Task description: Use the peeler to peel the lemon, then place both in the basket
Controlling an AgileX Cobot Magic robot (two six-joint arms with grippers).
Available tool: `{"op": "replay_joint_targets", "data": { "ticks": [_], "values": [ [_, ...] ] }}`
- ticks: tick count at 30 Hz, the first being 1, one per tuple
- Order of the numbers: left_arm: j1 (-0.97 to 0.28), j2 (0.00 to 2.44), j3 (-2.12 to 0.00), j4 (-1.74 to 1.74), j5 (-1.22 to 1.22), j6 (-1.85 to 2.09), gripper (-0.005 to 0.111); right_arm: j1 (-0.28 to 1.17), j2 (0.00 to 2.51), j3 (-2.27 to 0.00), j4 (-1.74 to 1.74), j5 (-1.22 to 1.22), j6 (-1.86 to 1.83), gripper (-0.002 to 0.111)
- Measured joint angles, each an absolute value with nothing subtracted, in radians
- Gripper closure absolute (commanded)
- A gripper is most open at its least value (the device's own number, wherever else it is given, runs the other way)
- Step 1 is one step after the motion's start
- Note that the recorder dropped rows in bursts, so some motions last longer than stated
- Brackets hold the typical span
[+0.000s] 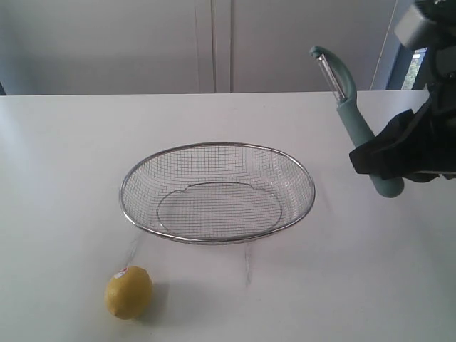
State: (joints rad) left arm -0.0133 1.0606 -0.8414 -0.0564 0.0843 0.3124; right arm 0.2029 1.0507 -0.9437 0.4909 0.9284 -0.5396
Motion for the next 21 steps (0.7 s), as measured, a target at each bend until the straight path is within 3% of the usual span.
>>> {"op": "replay_joint_targets", "data": {
  "ticks": [10,21],
  "values": [
    [-0.03,1.208,-1.075,0.028,0.48,0.317,0.107,0.203,1.051,-0.944,0.485,0.925,-0.538,0.107],
    [-0.363,1.271,-1.14,0.103,0.66,0.317,0.107,0.203,1.051,-0.944,0.438,0.904,-0.538,0.107]
  ]
}}
